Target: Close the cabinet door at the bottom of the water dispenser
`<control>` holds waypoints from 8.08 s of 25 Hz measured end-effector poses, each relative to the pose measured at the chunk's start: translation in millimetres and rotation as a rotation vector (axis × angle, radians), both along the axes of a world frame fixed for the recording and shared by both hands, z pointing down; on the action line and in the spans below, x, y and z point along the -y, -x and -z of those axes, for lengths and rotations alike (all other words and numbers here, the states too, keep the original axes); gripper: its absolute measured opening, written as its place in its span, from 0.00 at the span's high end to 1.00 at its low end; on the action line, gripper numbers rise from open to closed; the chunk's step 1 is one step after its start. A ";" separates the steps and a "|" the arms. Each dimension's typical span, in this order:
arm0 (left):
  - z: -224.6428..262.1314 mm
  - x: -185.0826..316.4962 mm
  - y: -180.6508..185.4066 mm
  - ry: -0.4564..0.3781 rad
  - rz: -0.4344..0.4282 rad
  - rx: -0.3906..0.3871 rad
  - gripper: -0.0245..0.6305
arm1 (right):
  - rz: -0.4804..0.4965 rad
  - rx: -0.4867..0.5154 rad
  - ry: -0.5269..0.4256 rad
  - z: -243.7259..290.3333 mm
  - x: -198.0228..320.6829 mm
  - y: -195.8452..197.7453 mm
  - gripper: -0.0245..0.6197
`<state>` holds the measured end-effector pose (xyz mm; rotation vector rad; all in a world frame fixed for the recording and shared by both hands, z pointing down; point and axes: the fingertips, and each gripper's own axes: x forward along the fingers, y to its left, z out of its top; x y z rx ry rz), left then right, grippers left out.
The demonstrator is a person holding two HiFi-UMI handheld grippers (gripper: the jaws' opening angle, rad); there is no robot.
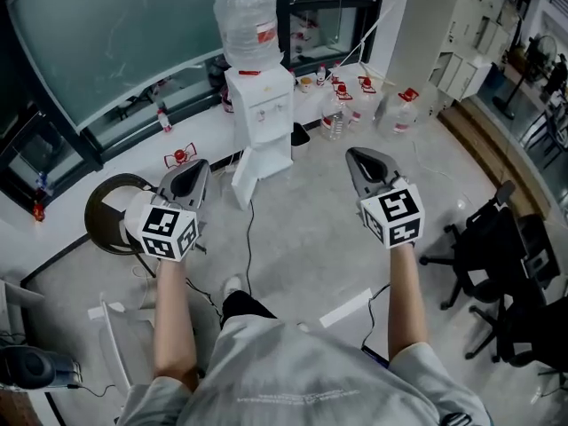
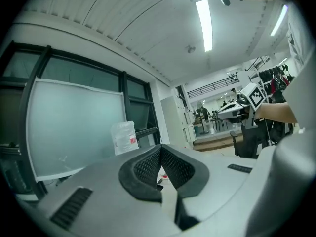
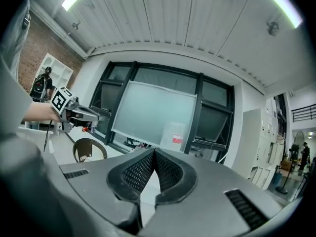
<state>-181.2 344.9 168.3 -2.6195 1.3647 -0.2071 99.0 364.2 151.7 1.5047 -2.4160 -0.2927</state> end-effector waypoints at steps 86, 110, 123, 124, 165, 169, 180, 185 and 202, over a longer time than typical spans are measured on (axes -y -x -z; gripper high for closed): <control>-823.9 449.7 -75.6 1.065 0.379 -0.127 0.67 | 0.026 0.028 0.763 -687.7 517.4 -17.8 0.82; -828.9 608.3 -300.5 1.106 0.509 -0.454 0.67 | 0.028 -0.041 0.782 -703.4 583.1 -213.3 0.83; -832.1 704.7 -328.3 1.068 0.600 -0.543 0.68 | 0.112 -0.038 0.740 -718.4 672.2 -236.6 0.83; -832.8 710.7 -328.7 1.060 0.608 -0.545 0.68 | 0.114 -0.034 0.739 -719.7 678.2 -237.8 0.83; -558.6 690.3 -277.9 0.810 0.286 -0.028 0.89 | 0.026 -0.021 0.595 -460.8 693.0 -210.6 0.91; -468.3 673.9 -235.8 0.718 0.228 0.020 0.91 | 0.069 -0.029 0.543 -384.9 681.9 -173.9 0.92; -231.1 615.2 -132.4 0.428 0.222 0.086 0.93 | 0.180 -0.026 0.294 -174.2 672.6 -86.5 0.92; -133.6 595.0 -86.9 0.279 0.252 0.061 0.93 | 0.243 -0.048 0.178 -103.6 665.0 -47.8 0.92; 43.9 546.3 -30.5 -0.094 0.328 0.042 0.93 | 0.427 -0.056 -0.078 35.9 635.5 42.3 0.92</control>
